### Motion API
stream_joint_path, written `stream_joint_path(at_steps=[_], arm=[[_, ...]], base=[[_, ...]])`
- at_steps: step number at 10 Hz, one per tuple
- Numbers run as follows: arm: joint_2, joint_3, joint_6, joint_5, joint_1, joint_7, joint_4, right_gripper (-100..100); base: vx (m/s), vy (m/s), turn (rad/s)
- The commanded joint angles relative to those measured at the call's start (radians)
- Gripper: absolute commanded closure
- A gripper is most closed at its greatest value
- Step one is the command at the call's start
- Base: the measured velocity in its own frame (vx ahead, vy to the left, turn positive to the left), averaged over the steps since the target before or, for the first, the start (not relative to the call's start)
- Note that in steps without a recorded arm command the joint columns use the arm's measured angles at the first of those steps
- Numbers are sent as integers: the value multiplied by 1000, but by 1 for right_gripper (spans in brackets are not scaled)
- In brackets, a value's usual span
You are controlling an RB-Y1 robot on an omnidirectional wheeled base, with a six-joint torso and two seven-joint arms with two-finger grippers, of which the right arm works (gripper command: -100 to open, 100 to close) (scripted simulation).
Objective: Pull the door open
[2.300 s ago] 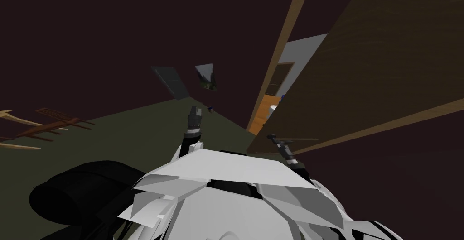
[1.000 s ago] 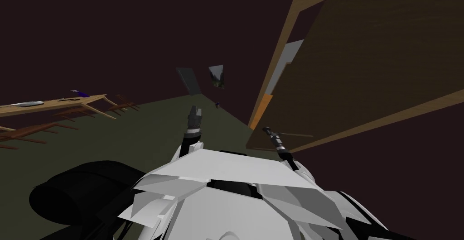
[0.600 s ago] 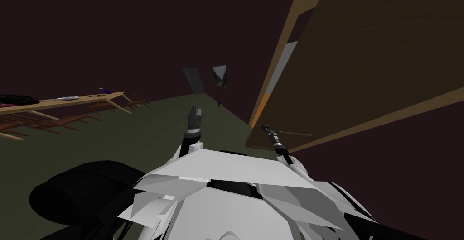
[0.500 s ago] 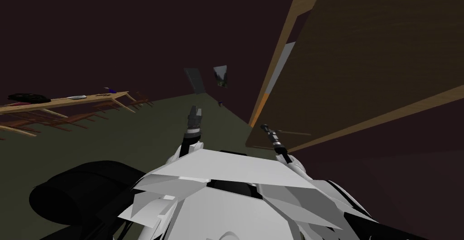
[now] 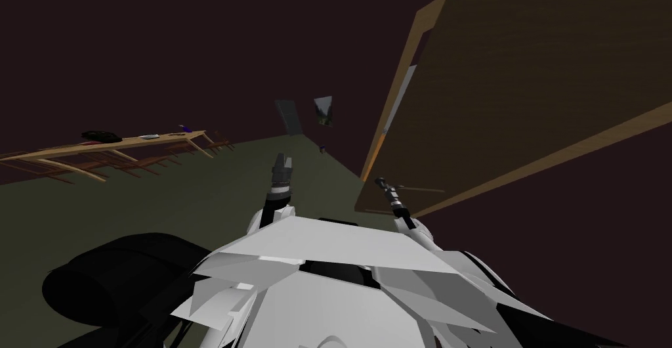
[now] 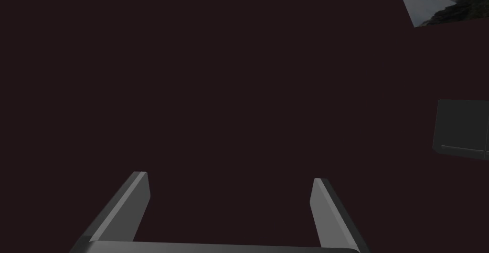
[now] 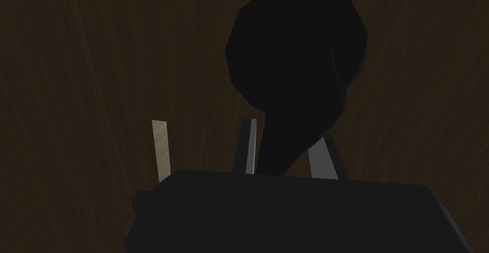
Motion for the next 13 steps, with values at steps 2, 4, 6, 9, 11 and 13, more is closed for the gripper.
stream_joint_path(at_steps=[2, 4, 6, 9, 11, 13], arm=[[-19, 20, -36, 11, 21, -23, -3, 100], [-28, 28, -53, 16, 30, -33, -5, 100], [-61, 57, -111, 31, 63, -69, -14, 100], [-84, 77, -150, 42, 86, -94, -20, 100], [-103, 94, -185, 52, 106, -116, -25, 100], [-122, 111, -218, 60, 125, -137, -30, 100]], base=[[-59, -21, 28], [-71, -14, -2], [-115, -26, -2], [-80, -36, -5], [-53, -54, 1], [-46, -67, 4]])
